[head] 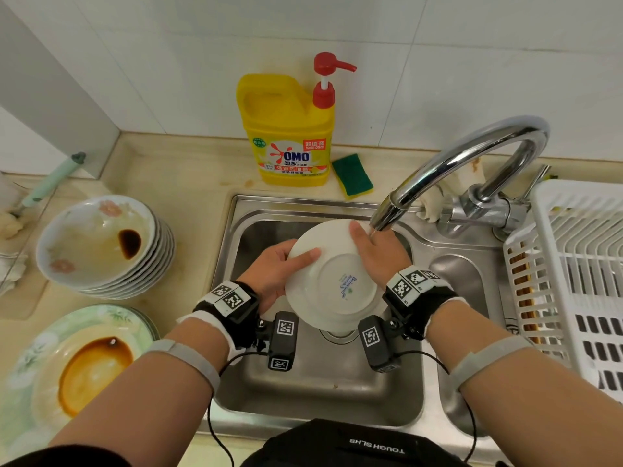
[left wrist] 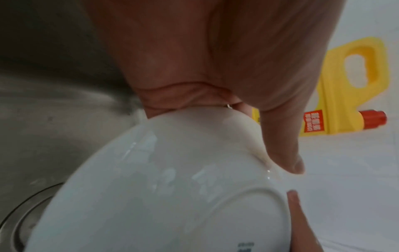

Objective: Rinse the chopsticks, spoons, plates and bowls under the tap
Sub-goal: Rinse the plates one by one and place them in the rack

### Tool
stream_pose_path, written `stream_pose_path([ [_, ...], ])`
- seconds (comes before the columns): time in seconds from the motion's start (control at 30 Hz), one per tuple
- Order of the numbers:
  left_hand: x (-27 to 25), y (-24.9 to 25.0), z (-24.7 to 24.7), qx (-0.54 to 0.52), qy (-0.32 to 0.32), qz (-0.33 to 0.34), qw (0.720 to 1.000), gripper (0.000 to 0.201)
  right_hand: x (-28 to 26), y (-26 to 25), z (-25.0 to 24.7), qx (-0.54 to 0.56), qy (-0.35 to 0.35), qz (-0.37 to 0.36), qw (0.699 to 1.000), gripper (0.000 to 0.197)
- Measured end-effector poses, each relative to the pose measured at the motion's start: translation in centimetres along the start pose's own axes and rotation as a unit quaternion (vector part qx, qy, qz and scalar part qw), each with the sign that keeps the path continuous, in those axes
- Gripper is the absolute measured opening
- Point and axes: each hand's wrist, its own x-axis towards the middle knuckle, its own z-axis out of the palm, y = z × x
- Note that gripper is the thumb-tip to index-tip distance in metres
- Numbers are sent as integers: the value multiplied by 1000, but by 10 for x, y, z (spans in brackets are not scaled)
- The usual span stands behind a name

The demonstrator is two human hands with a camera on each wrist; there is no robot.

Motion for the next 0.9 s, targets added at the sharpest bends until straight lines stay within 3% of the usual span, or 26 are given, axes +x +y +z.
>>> stream_pose_path([
  [0.07,2,6,4,33,11,14,999,38,-1,-3,1,-18,-5,-8,1000,58],
  [0.17,3,11,5,39,12,22,999,31,-2,-5,0,-15,-16,-15,1000,64],
  [0.3,1,11,5,11,-2,19,1000,41,-1,-5,0,33,-11,-12,999,78],
  [0.43,-1,6,1,-34,4,11,999,41,1,4,0,88,-21,23,996,53],
  [0.6,-1,0,-4,-109,12,-9,994,41,-4,6,-3,154,-45,86,983,70],
  [0.9,3,-2,-11,-60,32,-12,998,41,-3,-4,-12,57,-4,31,998,47],
])
